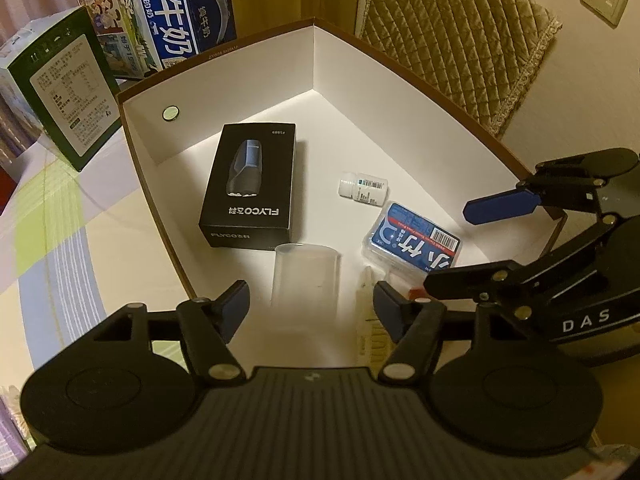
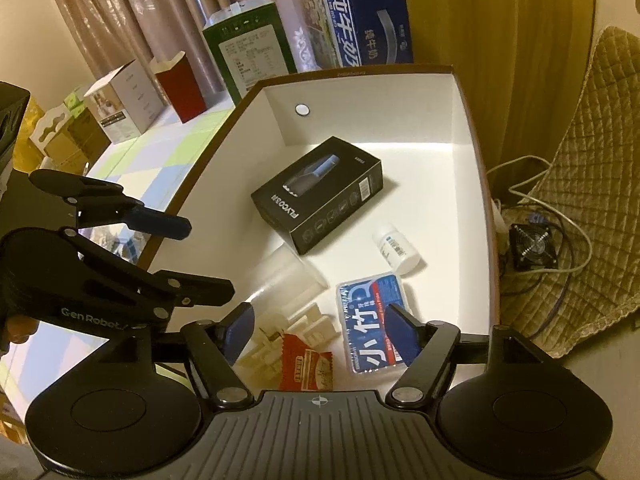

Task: Organize objects
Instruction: 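Open right tool to drop the red packet while left tool releases the white holder inside, then withdraw both open tools from the brown box toward the sock and cable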

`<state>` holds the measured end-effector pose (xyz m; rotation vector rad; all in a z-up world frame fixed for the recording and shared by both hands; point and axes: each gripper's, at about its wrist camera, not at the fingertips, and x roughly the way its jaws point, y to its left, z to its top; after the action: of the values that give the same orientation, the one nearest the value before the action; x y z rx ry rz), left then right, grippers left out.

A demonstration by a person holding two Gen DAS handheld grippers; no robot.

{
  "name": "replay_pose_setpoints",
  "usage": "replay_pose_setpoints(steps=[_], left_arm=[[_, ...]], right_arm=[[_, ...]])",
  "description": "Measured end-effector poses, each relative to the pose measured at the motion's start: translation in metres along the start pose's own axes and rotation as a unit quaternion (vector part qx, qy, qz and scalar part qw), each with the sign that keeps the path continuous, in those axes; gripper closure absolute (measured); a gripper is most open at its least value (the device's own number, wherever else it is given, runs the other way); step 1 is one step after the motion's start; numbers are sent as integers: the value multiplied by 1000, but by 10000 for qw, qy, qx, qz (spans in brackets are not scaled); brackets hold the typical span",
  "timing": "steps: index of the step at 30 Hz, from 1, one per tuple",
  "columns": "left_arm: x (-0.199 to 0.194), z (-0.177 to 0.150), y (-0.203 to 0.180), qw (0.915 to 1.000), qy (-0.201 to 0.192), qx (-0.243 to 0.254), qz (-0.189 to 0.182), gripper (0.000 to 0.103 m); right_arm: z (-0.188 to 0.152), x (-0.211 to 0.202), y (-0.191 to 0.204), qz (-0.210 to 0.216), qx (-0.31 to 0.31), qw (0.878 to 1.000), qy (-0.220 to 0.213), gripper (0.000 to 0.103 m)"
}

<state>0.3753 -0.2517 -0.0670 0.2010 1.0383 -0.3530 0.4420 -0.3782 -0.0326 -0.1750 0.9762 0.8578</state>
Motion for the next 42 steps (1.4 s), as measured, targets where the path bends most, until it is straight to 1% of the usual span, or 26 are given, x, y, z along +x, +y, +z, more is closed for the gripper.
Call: replay_pose_setpoints(steps=[2, 6, 8, 17, 23, 33, 42], left_arm=[[-3, 0, 1, 10000, -33, -9, 12, 33], [-7, -1, 2, 10000, -83, -16, 17, 30], [-10, -1, 2, 9999, -109, -16, 23, 28], [-23, -4, 1, 9997, -221, -82, 53, 18], [-34, -7, 0, 9994, -287, -165, 108, 13], [-57, -16, 1, 9982, -422, -306, 294, 11], [-77, -29, 6, 9974, -544, -355, 313, 9]], right_arm=[[0, -4, 0, -11, 5, 10000, -50, 25], [-1, -11, 3, -41, -5, 9999, -138, 19], [-2, -14, 3, -52, 18, 9998, -177, 14], [-7, -25, 6, -181, 198, 9991, -339, 2], [-10, -35, 7, -307, 340, 9979, -453, 2], [-19, -48, 14, -409, 544, 9960, -578, 2], [-24, -55, 32, -417, 579, 9954, -638, 2]])
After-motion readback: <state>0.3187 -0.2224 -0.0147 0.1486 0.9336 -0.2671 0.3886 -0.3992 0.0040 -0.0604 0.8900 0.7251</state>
